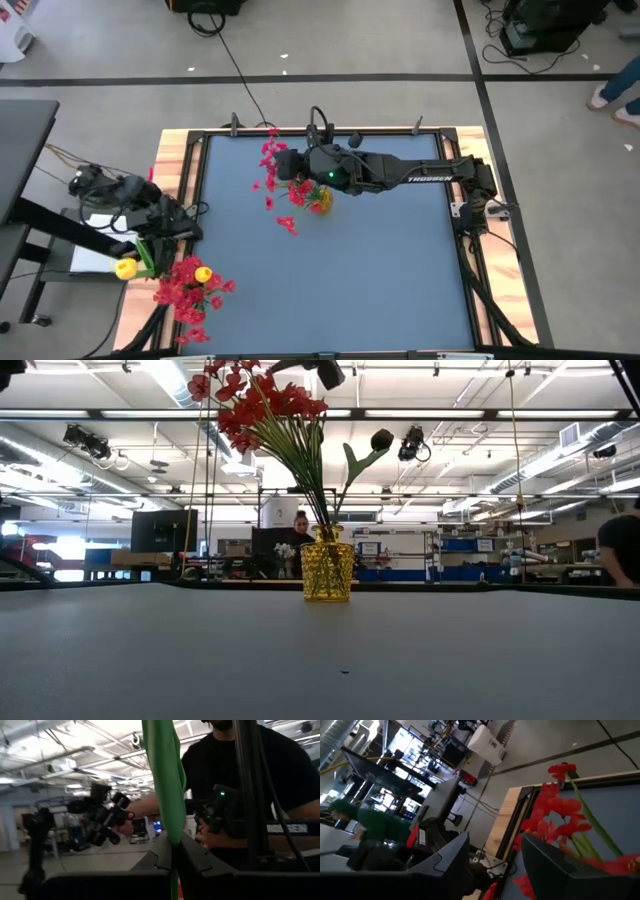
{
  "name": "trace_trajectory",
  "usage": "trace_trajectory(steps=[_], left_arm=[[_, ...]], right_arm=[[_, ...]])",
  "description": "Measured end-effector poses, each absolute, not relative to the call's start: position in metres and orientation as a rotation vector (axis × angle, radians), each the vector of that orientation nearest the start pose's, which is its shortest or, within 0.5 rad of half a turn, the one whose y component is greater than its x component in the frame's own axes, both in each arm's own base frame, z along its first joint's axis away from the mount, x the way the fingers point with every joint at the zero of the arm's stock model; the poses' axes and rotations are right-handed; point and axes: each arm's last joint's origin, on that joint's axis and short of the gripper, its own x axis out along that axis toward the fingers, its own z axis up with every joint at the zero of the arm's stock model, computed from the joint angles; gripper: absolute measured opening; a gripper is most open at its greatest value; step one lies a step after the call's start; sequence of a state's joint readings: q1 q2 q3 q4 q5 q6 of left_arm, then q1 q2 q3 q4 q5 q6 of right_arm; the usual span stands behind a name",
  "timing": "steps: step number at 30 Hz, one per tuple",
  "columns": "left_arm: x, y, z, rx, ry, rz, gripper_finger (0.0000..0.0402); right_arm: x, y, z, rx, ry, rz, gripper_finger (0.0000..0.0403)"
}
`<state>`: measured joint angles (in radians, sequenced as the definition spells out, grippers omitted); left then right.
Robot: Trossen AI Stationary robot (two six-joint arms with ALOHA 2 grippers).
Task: Sort flowers into vase by color
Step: Put the yellow tulip into the transparent vase
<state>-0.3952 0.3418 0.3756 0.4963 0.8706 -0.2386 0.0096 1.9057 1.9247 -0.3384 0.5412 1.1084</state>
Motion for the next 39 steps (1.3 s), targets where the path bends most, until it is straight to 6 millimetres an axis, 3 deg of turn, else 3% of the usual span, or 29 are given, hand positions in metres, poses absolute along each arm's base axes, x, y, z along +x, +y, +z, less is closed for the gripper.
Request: trace_trajectory(steps=[8, 12, 19, 23, 29, 34, 39], left_arm=[[0.089, -0.074, 0.287, -0.113, -0.388, -1.36, 0.0012], [0.088, -0.077, 0.274, -0.125, -0.434, -1.352, 0.0012], [0.09, -0.079, 0.262, -0.124, -0.355, -1.383, 0.0025], [0.089, -0.079, 0.261, -0.037, -0.395, -1.431, 0.0051], [0.089, -0.079, 0.26, -0.05, -0.379, -1.435, 0.0096], [0.089, -0.08, 0.26, -0.072, -0.348, -1.439, 0.0161], [0.09, -0.08, 0.275, -0.098, -0.29, -1.457, 0.0225]], right_arm=[[0.439, -0.019, 0.388, 1.016, 0.01, -0.605, 0.0187], [0.439, -0.018, 0.388, 1.018, 0.013, -0.599, 0.0187], [0.439, -0.018, 0.388, 1.025, 0.029, -0.576, 0.0187], [0.44, -0.017, 0.388, 1.029, 0.037, -0.562, 0.0187], [0.44, -0.016, 0.388, 1.059, 0.063, -0.52, 0.0187], [0.44, -0.016, 0.387, 1.072, 0.068, -0.512, 0.0187], [0.44, -0.015, 0.387, 1.077, 0.075, -0.515, 0.0187]])
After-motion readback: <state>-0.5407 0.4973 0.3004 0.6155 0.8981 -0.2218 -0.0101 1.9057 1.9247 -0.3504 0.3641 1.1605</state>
